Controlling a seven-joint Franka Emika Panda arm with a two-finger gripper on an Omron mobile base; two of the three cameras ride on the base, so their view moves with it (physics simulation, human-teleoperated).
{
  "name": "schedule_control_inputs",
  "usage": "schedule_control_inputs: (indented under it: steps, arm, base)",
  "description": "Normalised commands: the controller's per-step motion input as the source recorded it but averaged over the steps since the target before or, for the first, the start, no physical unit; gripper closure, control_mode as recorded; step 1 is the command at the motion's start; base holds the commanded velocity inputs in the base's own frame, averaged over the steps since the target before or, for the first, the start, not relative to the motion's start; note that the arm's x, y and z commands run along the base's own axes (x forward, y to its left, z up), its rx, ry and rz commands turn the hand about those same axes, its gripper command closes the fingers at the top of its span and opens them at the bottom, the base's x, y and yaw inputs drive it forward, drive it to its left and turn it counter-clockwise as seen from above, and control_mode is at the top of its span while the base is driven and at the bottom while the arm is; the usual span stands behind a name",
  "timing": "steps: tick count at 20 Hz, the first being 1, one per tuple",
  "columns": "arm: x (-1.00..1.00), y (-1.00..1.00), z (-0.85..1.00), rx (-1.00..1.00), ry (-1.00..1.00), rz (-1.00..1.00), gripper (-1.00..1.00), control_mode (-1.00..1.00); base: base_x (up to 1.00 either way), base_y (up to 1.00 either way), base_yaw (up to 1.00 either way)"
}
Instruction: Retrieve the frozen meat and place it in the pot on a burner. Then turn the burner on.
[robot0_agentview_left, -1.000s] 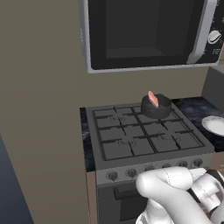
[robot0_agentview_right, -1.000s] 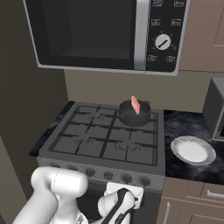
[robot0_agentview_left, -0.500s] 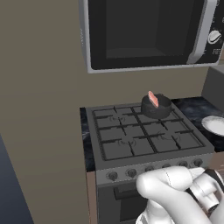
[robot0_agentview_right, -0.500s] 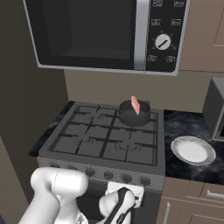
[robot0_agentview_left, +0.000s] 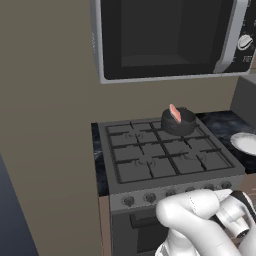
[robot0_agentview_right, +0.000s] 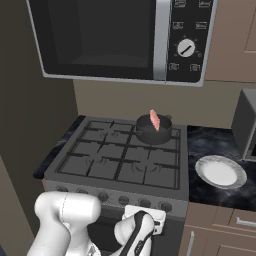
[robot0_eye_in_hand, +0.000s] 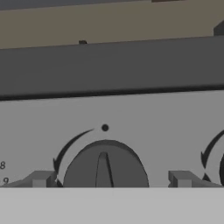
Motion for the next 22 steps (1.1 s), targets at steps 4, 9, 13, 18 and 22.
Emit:
schedule_control_inputs:
  steps: [4,9,13,18,22]
  arm:
    - [0.00,0.00,0.00,0.00,-0.01,0.00,-1.00,-1.00]
    - [0.00,0.00,0.00,0.00,0.00,0.00,-1.00,-1.00]
    - [0.00,0.00,0.00,0.00,0.00,0.00,1.00,-1.00]
    - [0.00,0.00,0.00,0.00,0.00,0.00,1.00,-1.00]
    - [0.00,0.00,0.00,0.00,0.00,0.00,1.00,-1.00]
  base:
    - [0.00,0.00,0.00]
    - [0.00,0.00,0.00]
    - [0.00,0.00,0.00]
    - [0.00,0.00,0.00]
    - [0.00,0.00,0.00]
